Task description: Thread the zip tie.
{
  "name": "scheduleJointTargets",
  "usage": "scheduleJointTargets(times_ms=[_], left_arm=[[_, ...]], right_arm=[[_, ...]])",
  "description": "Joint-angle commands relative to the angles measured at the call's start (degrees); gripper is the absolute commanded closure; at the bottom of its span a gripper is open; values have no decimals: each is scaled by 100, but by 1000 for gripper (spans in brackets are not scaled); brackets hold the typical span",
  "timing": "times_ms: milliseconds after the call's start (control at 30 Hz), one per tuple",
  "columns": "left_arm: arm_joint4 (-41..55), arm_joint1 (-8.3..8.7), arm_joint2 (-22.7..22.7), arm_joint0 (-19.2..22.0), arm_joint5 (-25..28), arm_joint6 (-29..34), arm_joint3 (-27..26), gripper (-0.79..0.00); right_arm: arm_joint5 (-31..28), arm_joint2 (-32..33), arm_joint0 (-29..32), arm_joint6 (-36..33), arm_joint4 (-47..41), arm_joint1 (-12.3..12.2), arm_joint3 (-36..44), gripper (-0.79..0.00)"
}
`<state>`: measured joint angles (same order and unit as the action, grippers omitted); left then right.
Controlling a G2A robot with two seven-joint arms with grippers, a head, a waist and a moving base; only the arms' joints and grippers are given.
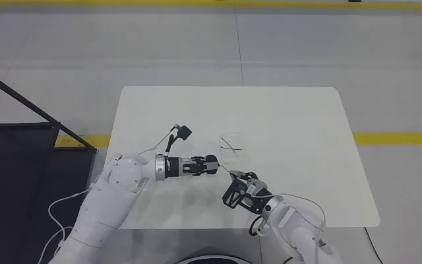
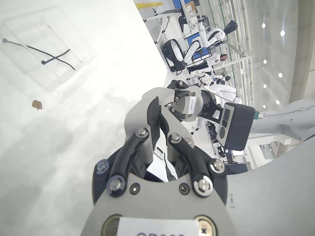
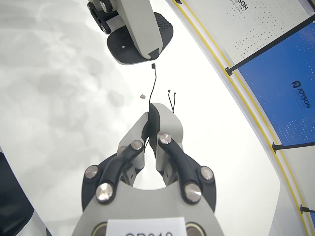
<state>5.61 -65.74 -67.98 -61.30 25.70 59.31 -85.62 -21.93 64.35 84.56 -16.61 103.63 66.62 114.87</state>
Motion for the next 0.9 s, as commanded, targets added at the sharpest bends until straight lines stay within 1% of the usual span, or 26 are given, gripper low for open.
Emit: scheduleJointTargets(times_ms=[0, 33, 67, 233, 300, 400, 467, 500, 533, 600, 800, 867], left_arm=[[74, 10, -39, -31, 46, -68, 16, -643], [123, 15, -58, -48, 77, -90, 27, -665], [171, 21, -81, -65, 108, -109, 47, -668], [385, 42, -145, -138, 250, -179, 169, -665], [478, 45, -131, -168, 317, -172, 213, -643], [499, 43, -65, -218, 470, -192, 242, -539], [506, 31, 10, -259, 591, -281, 263, -508], [476, 25, 46, -262, 627, -335, 281, -514], [379, 19, 71, -259, 655, -446, 311, -539], [129, 7, 94, -250, 580, -760, 361, -785], [125, 7, 92, -260, 567, -795, 354, -785], [20, 7, 118, -331, 569, -915, 218, -785]], right_arm=[[17, 17, 1, -16, -53, 3, 4, 0], [32, 27, 4, -21, -72, 5, 9, 0], [47, 34, 10, -22, -91, 6, 15, 0], [258, 50, 71, -28, 9, 12, 100, 0], [402, 17, 115, -6, 130, 18, 156, 0], [696, -34, 192, 31, 299, 32, 224, 0], [756, -90, 220, 72, 341, 41, 255, 0], [770, -101, 225, 69, 344, 43, 262, 0], [770, -101, 225, 69, 344, 43, 262, 0], [770, -101, 225, 69, 344, 43, 262, 0], [777, -101, 229, 78, 340, 44, 256, 0], [807, -127, 222, 123, 465, 46, 206, 0]])
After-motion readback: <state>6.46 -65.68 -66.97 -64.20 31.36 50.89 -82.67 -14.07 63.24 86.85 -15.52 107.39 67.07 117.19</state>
